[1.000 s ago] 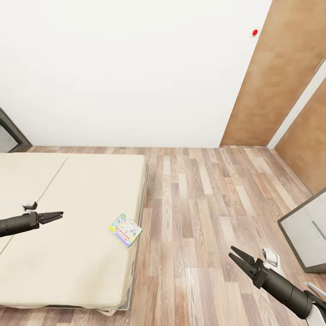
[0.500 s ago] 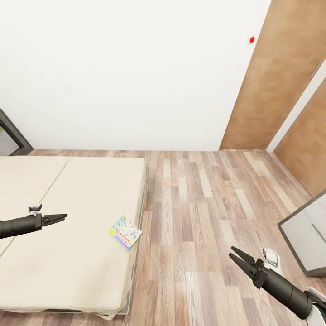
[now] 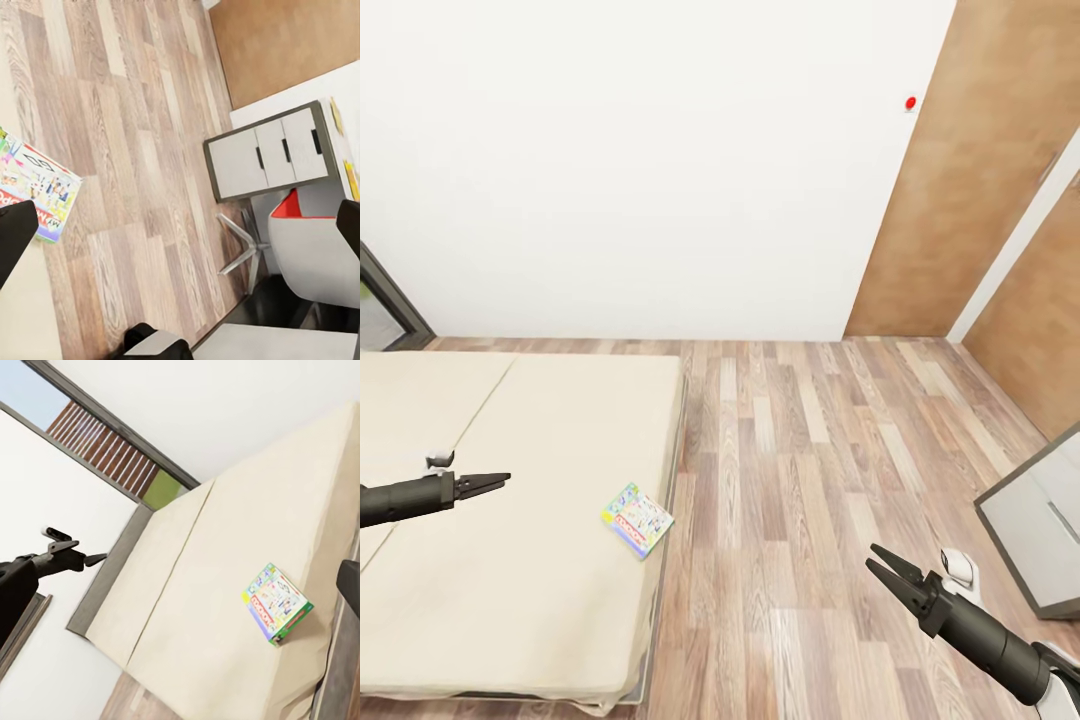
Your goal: Put all the toys in the child's room - the three board games (two on the bed and one on the table), the two jigsaw puzzles on the table, and the tennis ball on the table - inside the toy box on the table in the child's room.
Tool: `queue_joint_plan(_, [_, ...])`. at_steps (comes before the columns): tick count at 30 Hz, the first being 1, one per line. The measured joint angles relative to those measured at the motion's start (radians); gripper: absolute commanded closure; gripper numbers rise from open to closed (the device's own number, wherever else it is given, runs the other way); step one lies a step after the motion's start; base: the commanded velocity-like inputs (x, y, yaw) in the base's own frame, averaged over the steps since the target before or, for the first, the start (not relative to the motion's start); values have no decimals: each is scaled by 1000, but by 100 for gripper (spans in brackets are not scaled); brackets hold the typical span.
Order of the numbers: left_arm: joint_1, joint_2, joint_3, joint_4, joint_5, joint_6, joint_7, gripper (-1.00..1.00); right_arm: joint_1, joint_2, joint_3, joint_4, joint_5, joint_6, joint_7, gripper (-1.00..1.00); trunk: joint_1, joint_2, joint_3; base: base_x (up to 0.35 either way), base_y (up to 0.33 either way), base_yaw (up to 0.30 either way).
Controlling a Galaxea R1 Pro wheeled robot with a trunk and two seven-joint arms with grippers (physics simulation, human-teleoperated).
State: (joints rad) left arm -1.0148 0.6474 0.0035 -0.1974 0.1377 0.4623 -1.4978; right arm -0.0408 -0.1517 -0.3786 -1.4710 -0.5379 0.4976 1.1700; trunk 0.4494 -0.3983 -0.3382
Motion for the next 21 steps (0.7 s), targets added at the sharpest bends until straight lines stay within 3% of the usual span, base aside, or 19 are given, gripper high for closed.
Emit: queue_joint_plan(21, [0,0,-2,-1,0,-3,1,-100,0,3,0,0,3,0,-3,-100,0,0,35,0,0,0])
